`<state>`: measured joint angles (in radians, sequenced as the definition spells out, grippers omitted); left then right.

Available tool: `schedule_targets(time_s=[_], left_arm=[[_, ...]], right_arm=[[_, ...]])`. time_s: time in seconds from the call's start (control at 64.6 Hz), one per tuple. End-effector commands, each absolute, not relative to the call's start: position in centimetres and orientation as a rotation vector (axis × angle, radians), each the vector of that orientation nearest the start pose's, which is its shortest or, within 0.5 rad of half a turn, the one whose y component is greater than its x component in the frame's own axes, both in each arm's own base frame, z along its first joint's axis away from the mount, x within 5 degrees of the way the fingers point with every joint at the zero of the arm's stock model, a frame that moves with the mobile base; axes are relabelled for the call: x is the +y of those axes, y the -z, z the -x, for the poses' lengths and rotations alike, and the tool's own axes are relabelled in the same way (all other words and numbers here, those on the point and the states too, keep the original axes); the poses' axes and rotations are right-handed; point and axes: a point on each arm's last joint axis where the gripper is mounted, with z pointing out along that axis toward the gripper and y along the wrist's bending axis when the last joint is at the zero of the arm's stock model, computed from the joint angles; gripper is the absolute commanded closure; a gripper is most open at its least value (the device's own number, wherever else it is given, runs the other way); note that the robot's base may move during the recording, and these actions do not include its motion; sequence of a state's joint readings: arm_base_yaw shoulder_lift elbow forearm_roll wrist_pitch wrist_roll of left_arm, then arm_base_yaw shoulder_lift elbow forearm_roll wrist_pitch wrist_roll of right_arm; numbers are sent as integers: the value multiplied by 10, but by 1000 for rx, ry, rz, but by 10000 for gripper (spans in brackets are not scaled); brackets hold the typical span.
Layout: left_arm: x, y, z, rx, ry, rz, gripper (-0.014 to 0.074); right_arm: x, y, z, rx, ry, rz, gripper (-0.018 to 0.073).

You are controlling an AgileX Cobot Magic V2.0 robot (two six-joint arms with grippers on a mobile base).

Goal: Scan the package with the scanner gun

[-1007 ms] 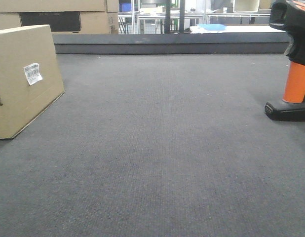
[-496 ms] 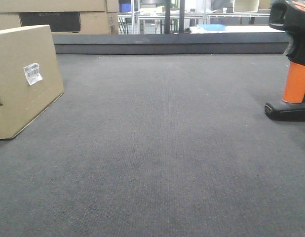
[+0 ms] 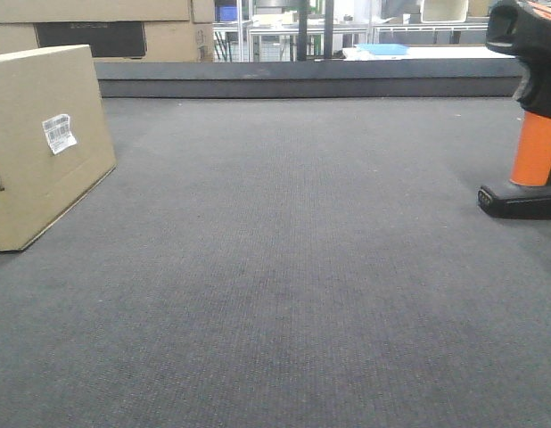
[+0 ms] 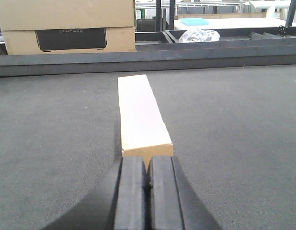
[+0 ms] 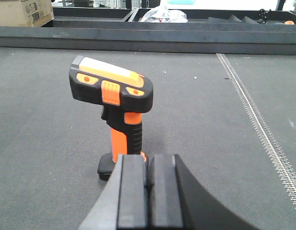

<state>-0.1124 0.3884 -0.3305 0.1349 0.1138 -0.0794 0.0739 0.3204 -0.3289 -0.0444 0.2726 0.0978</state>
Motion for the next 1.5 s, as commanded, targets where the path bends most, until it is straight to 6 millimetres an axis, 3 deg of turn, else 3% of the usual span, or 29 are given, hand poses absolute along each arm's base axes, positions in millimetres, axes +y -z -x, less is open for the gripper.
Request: schedule_targets(time_s=[0.0, 0.465, 0.604, 0.806, 1.487], left_arm=[[-10, -290, -93, 1618, 40, -125, 708], [-6, -283, -88, 1612, 3, -109, 708], [1, -263, -74, 1546, -74, -61, 708], [4, -214, -57, 1486, -103, 5, 708], [4, -212, -56, 1496, -103, 5, 708]], right_arm=[[5, -280, -80, 1725, -85, 3, 721], [5, -280, -80, 1725, -85, 3, 721], [5, -280, -80, 1725, -85, 3, 721], [5, -280, -80, 1725, -85, 3, 721], [5, -280, -80, 1725, -85, 3, 721]])
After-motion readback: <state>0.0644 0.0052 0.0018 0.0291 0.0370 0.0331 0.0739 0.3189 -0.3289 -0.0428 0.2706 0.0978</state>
